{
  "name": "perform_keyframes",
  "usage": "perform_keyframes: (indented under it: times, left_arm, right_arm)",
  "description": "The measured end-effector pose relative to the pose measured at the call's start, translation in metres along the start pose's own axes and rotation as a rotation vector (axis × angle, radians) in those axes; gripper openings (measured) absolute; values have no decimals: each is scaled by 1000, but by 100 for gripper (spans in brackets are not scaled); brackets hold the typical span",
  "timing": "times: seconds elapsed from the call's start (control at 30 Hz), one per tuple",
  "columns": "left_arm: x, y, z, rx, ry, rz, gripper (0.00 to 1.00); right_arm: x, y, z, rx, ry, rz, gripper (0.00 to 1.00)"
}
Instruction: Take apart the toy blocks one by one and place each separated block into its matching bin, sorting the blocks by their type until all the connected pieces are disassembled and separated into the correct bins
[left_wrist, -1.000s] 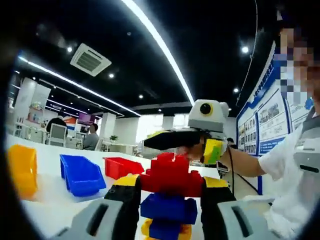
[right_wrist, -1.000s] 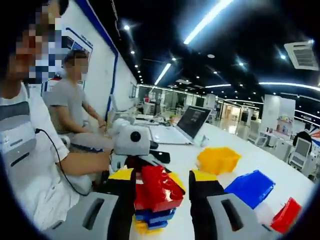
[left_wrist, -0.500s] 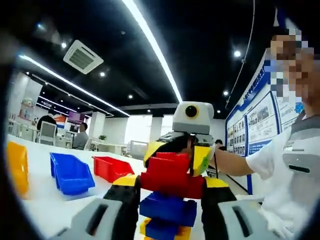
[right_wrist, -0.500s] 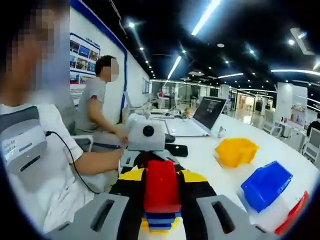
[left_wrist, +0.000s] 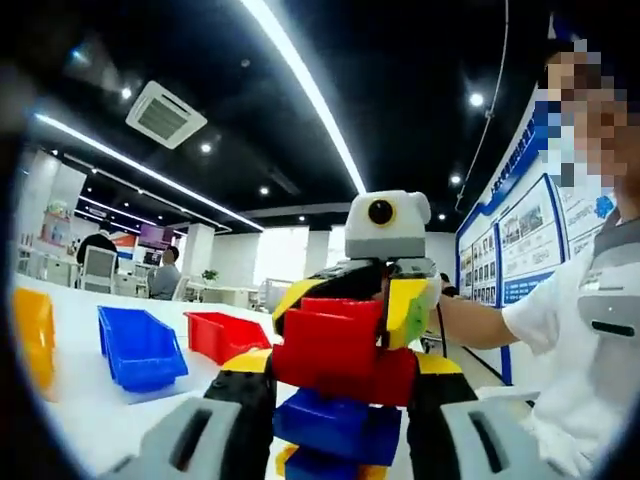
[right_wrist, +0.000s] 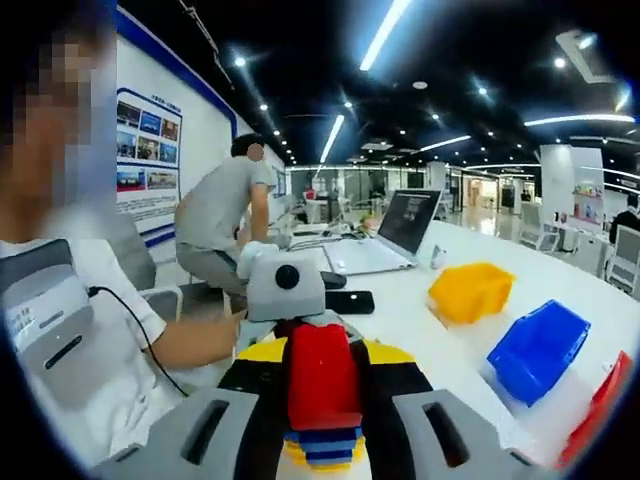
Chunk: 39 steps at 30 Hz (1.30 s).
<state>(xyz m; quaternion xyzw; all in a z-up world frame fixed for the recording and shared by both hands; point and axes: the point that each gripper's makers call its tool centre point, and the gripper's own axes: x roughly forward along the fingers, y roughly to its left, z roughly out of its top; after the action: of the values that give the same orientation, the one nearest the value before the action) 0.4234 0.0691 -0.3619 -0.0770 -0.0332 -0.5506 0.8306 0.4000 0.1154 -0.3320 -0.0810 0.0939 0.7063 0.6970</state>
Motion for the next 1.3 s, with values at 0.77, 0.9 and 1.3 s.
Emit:
perform_keyframes:
  times: [0.77, 0.9, 1.3]
  left_arm:
    - [-4, -3, 0, 56, 14, -6, 52]
    - [4, -3, -4, 112, 40, 21, 52]
    - [-4, 14, -3, 73, 35, 80, 52]
  right_arm:
    - [1, -2, 8, 109, 38, -56, 27]
    - [6, -9, 8, 96, 8, -59, 27]
    - [-16, -39, 32, 152, -137, -193, 27]
